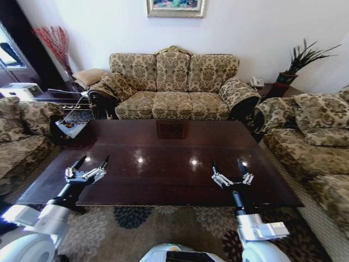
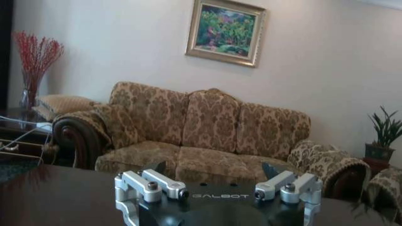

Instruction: Move to the front of the table and place the trash on the table into the trash bin.

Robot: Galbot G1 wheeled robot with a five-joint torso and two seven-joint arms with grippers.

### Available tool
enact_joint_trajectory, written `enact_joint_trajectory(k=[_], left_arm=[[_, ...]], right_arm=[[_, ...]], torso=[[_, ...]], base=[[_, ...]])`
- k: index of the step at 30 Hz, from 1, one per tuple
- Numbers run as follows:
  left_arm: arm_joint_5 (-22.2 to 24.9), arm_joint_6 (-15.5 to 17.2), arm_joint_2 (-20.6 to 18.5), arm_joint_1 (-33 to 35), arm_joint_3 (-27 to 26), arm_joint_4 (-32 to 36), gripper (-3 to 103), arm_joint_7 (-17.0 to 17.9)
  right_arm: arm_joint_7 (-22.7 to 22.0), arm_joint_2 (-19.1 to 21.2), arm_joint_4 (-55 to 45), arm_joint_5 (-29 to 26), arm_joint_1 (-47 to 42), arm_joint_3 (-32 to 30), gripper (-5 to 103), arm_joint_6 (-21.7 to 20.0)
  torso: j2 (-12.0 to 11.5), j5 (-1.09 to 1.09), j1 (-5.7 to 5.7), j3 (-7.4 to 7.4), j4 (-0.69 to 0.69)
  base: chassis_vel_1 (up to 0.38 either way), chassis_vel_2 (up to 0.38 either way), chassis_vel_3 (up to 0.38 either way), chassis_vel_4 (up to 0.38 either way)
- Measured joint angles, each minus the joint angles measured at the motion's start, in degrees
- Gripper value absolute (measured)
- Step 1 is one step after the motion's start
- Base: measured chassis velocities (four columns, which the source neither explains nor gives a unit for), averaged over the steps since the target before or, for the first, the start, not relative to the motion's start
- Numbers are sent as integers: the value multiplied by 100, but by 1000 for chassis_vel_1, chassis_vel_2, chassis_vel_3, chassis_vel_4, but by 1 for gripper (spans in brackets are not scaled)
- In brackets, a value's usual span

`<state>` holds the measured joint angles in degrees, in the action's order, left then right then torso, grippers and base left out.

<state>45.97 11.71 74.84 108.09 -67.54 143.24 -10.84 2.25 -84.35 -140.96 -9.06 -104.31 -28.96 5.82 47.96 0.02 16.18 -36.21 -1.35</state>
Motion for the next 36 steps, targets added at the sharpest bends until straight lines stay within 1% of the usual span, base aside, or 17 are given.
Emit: enact_joint_trajectory(k=[4, 5, 9, 11, 12, 15, 17, 24, 36], left_arm=[[0, 0, 1, 0, 0, 1, 100, -2], [0, 0, 0, 0, 0, 0, 100, -2], [1, 0, -2, 0, -2, -2, 100, 0], [1, 0, -3, 0, -3, -2, 100, 0], [0, 0, -3, 0, -3, -2, 100, 1], [0, 0, -2, 0, -3, -2, 100, 1], [0, 0, -1, 0, -3, -2, 100, 0], [0, 0, -1, 0, -2, -2, 100, 0], [0, 0, 0, 0, -1, -1, 100, 0]], right_arm=[[-1, 1, 0, 0, 0, -1, 100, 0], [-1, 1, 0, 0, 0, -1, 100, 0], [-1, -2, 0, 0, 0, 5, 100, 0], [-1, -2, 0, -1, 0, 5, 100, 0], [0, -2, 0, 0, 0, 5, 100, 0], [-1, -2, 0, -1, 0, 5, 100, 0], [0, -1, 0, 0, 0, 3, 100, 0], [0, -1, 0, 0, 0, 2, 100, 0], [0, -1, 0, 0, 0, 1, 100, 0]], torso=[[0, 5, -1, 0, 0], [1, 1, -1, 1, 2], [1, -7, -1, 1, 2], [1, -7, 0, 1, 2], [0, -6, 0, 1, 0], [0, -6, 0, 1, 0], [0, 0, -1, 0, 0], [0, -3, -1, 1, 3], [0, -2, -1, 1, 1]], base=[[-135, -117, 128, 139], [-39, -70, 28, 20], [38, 48, -16, 6], [69, 88, -22, 0], [79, 86, -5, 35], [67, 79, 37, 40], [15, 15, 56, 49], [9, 6, 20, 24], [0, 0, 0, 0]])
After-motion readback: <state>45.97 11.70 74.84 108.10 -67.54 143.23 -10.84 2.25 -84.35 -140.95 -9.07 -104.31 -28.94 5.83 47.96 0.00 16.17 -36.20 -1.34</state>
